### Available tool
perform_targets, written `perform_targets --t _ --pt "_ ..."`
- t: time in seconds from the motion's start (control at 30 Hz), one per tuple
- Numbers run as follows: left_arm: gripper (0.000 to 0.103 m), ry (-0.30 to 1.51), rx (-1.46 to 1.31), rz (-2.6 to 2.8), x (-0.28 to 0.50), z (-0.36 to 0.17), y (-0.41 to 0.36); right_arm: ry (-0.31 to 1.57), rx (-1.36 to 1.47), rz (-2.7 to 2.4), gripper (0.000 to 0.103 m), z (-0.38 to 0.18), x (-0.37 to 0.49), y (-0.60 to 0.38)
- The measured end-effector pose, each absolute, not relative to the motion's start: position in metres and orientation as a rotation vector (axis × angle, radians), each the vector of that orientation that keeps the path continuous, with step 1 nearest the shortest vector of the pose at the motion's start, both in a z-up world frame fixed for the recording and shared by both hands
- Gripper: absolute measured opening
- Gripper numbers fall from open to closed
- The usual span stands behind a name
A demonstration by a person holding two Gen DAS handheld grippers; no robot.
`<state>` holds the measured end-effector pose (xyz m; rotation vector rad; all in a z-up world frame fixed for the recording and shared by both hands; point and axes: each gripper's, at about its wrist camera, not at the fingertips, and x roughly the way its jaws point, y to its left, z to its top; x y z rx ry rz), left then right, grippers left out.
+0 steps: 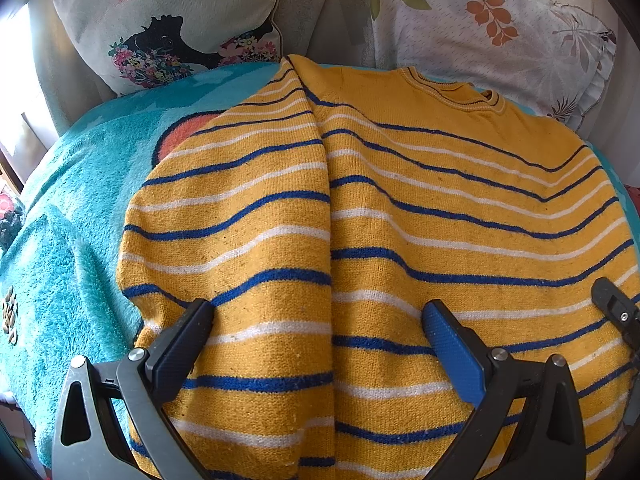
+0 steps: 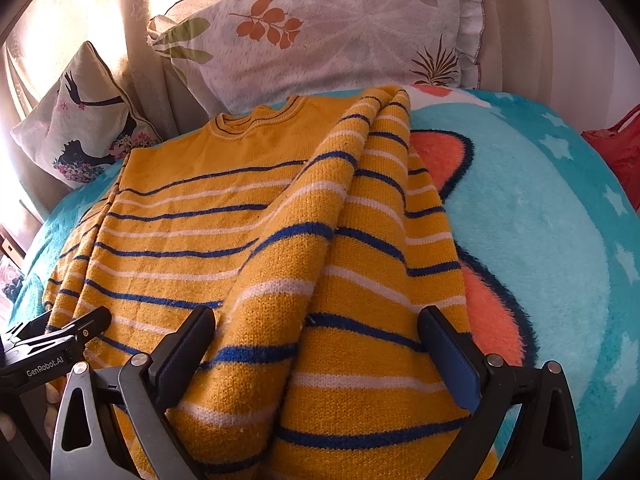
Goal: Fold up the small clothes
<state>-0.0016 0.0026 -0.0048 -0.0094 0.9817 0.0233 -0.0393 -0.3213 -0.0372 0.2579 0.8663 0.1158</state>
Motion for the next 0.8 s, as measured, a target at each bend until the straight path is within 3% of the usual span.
perform_targets --t 0.17,0.3,0.43,0.6,0.67,0.7,0.73,0.8 --pt "0.103 0.981 -0.010 0.023 -0.002 -0.005 0.002 0.757 0.323 0.067 0.100 -0.015 -0.072 -0.368" --pt "0.103 0.981 -0.010 0.023 -0.002 -0.005 0.003 0.801 0.342 -0.042 0.100 -0.024 -0.091 -0.414" --pt "0.103 0.980 -0.010 0.022 -0.002 -0.005 0.002 0.892 0.470 -0.002 0.087 -0.052 -0.099 -0.436" --pt "0.103 0.968 -0.051 0.005 -0.003 0.000 0.007 0.869 0.434 0.122 0.082 -0.052 -0.103 -0.401" --pt "0.102 0.940 -0.104 -0.028 -0.008 0.012 0.014 0.879 0.325 0.127 0.065 -0.050 -0.099 -0.379" --pt "0.101 0.918 -0.138 -0.038 -0.013 0.021 0.019 0.890 0.317 0.166 0.025 -0.050 -0.097 -0.373" --pt "0.101 0.896 -0.163 -0.037 -0.017 0.029 0.024 0.912 0.367 0.226 0.010 -0.052 -0.094 -0.372" --pt "0.101 0.850 -0.188 -0.027 -0.025 0.048 0.035 0.908 0.416 0.274 0.008 -0.050 -0.092 -0.376"
